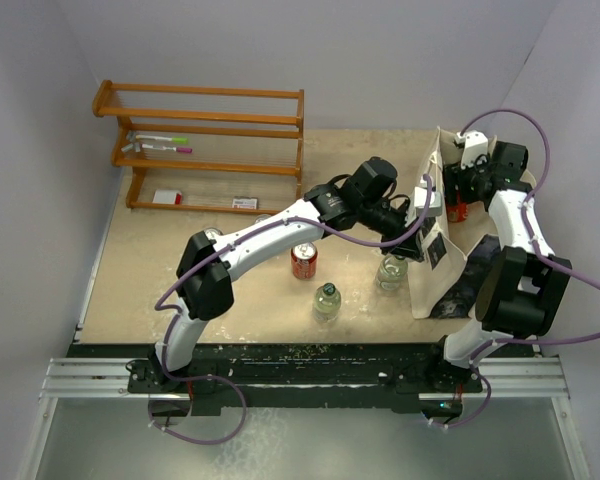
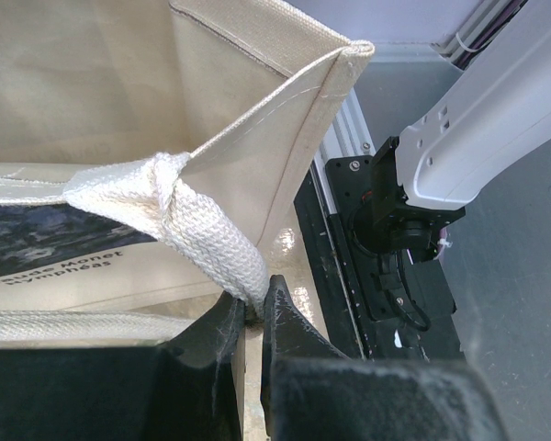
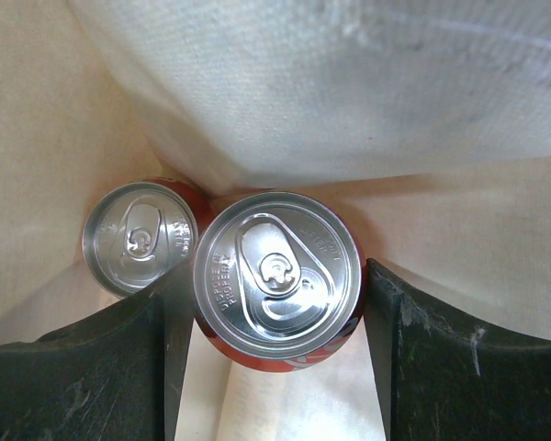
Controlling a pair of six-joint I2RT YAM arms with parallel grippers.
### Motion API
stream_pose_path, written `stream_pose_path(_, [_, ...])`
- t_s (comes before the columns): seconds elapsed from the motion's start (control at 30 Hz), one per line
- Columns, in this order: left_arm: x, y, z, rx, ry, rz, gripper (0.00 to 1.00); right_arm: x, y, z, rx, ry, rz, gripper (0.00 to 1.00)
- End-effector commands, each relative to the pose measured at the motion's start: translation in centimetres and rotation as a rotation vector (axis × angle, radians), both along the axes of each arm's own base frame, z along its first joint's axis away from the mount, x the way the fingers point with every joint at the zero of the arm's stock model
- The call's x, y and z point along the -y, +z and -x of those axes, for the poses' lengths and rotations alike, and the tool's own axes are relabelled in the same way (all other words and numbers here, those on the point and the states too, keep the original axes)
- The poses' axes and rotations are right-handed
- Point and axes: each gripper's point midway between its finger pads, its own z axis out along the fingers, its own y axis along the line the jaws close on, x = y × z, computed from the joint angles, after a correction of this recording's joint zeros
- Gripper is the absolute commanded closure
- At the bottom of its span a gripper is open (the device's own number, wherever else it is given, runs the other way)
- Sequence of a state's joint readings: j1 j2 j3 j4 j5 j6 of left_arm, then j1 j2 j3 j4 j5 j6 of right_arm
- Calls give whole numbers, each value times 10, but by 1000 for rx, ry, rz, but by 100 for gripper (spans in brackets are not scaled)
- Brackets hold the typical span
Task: Place the beverage into the canvas bag
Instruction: Place the drink in the canvas bag.
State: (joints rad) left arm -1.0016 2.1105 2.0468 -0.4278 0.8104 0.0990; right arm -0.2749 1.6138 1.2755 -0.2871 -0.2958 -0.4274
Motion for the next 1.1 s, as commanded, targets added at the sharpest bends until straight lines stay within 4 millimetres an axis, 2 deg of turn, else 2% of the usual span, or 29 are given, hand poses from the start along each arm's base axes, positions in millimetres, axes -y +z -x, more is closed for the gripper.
stream_pose_path(0.0, [-10, 42, 17, 45, -59, 83, 100, -1, 47, -12, 117, -34, -7, 100])
stream_pose_path(0.13, [-10, 42, 18, 48, -59, 82, 100, -6, 63, -16, 151, -41, -41, 100])
stream_pose_path(0.23, [-9, 43, 18, 49, -58, 84, 100, -11, 65, -15, 122, -18, -43, 100])
stream_pose_path(0.37, [-8, 48, 16, 51, -52, 92, 100, -19, 47, -3, -10, 42, -2, 100])
stream_pose_path(0.5, [-9, 50, 15, 53, -44, 91, 100, -15, 29, 14, -120, 70, 61, 100])
stream_pose_path(0.67, [-8, 49, 13, 56, -29, 87, 100, -8, 27, 31, -199, 87, 125, 100])
stream_pose_path(0.93, [-8, 48, 11, 59, -19, 84, 100, -17, 19, 27, -193, 128, 88, 100])
stream_pose_path(1.0, [-7, 48, 10, 59, -15, 83, 100, -21, 26, 25, -158, 122, 70, 100])
stream_pose_path(1.07, [-7, 46, 9, 56, -9, 78, 100, -26, 42, 23, -97, 115, 47, 100])
